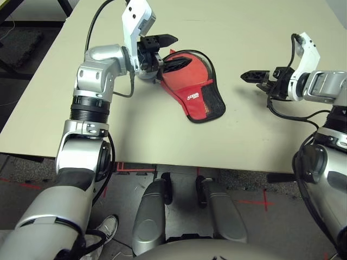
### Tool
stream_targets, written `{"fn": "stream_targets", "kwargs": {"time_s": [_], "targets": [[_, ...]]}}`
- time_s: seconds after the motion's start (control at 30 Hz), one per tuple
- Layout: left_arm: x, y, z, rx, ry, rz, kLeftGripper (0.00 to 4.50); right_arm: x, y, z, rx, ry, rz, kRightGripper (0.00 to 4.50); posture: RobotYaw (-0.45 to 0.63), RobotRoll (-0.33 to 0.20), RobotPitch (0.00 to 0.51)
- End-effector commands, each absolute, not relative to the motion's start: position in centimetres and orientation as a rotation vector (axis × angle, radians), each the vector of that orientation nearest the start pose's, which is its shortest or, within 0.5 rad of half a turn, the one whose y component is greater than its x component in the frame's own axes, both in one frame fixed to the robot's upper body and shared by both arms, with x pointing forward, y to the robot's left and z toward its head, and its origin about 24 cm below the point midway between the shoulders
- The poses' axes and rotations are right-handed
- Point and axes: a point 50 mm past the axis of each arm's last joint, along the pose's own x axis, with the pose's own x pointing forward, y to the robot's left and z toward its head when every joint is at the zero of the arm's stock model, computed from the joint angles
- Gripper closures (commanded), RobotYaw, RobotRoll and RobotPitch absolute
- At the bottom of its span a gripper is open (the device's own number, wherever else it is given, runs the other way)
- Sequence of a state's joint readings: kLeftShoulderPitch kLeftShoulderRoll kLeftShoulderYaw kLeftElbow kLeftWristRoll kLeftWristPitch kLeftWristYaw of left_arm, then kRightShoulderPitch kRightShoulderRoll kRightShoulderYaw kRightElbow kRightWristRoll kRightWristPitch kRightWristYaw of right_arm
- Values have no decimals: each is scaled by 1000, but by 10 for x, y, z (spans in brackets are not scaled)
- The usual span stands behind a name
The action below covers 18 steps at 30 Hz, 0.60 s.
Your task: Store the ping-pong paddle in its case and zip it.
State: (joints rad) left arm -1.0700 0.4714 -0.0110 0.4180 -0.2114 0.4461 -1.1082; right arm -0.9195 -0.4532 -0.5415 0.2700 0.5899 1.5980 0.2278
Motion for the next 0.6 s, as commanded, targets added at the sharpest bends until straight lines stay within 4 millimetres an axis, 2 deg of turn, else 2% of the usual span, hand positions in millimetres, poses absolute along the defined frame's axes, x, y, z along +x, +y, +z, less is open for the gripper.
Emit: {"fn": "stream_targets", "kwargs": {"time_s": [0.03,0.27,0.6], "targets": [[355,145,256,332,-13,-1150,0,327,-219,174,616,758,418,17,41,0,247],[348,147,247,332,42,-1168,0,325,-201,157,725,873,473,17,48,0,247],[347,145,248,315,44,-1168,0,317,-164,153,712,964,598,17,57,0,241]]}}
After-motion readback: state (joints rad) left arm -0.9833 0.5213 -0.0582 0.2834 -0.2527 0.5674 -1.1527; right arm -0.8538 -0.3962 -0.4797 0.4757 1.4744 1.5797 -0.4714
